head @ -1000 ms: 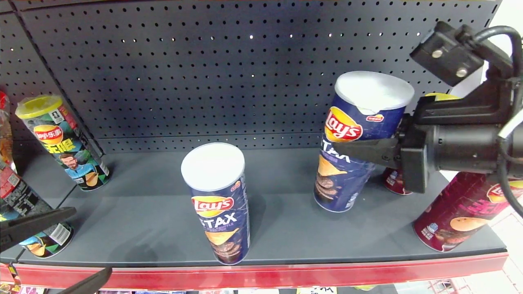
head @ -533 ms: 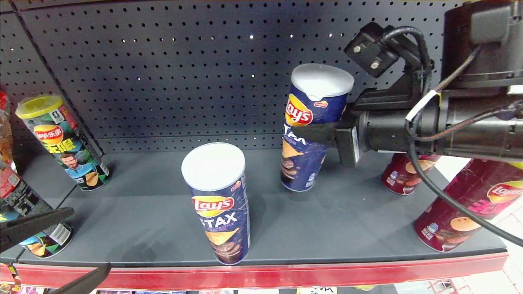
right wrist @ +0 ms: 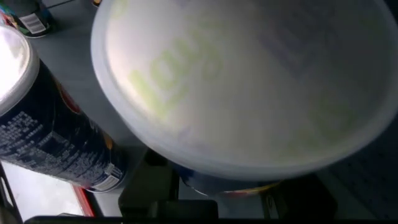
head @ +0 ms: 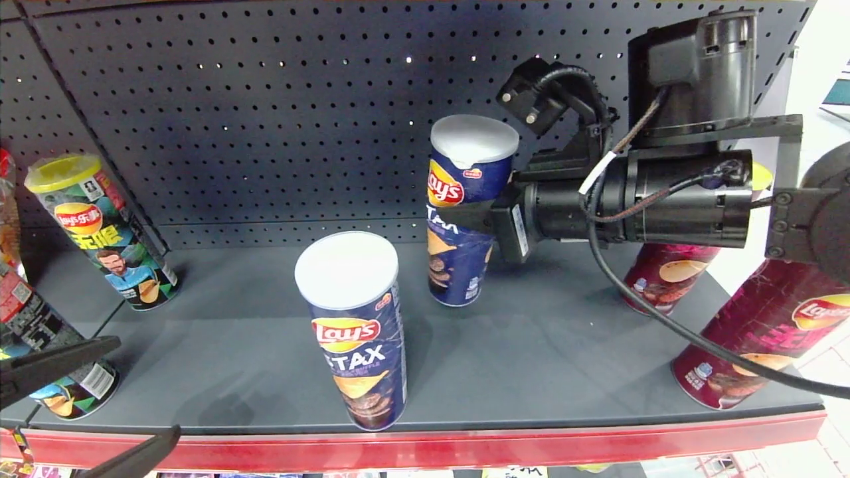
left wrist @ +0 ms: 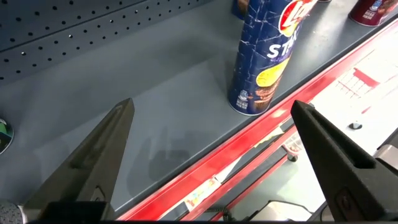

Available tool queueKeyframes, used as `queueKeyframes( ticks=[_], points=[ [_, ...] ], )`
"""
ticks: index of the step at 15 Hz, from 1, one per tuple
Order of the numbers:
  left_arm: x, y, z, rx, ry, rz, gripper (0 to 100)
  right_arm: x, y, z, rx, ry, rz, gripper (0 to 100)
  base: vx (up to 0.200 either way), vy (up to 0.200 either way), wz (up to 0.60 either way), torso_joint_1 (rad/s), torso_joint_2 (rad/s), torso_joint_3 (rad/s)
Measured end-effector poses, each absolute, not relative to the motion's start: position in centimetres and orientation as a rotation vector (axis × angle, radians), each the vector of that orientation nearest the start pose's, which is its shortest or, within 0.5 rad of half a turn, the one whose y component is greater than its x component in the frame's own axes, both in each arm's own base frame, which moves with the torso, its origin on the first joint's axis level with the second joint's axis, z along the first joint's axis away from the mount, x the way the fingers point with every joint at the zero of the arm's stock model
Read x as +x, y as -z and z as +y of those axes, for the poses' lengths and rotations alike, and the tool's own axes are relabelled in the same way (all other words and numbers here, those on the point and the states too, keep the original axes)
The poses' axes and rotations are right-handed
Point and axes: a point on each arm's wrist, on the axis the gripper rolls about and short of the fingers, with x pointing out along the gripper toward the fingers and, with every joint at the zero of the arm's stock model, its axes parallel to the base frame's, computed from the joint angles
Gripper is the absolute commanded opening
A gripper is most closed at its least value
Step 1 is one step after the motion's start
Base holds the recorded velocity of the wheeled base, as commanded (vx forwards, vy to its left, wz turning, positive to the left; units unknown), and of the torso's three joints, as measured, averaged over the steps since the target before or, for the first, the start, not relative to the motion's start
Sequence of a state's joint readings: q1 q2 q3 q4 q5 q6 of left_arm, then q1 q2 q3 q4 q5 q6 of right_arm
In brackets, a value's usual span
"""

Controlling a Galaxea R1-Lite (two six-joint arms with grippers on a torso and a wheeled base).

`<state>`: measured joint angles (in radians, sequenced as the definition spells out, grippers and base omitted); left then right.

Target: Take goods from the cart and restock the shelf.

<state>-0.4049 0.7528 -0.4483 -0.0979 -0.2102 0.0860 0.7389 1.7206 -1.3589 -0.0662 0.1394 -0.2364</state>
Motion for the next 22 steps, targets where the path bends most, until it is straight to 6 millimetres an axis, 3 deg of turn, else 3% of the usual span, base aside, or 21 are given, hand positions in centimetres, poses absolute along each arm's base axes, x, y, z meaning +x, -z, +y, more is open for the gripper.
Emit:
queueKeyframes(
  ticks=[10,16,22],
  points=[
    [6.3,-20.4,-3.2,0.103,0.623,0.182,100,26.0,-25.2,24.6,-0.323,-0.925,0.253,0,0.0,0.0,0.0,0.0,0.0,0.0],
    [6.3,-20.4,-3.2,0.103,0.623,0.185,100,27.1,-25.3,26.0,-0.314,-0.942,0.228,0,0.0,0.0,0.0,0.0,0.0,0.0],
    [6.4,-20.2,-3.3,0.098,0.625,0.196,100,27.3,-24.1,27.2,-0.326,-0.965,0.256,0,0.0,0.0,0.0,0.0,0.0,0.0]
  ],
)
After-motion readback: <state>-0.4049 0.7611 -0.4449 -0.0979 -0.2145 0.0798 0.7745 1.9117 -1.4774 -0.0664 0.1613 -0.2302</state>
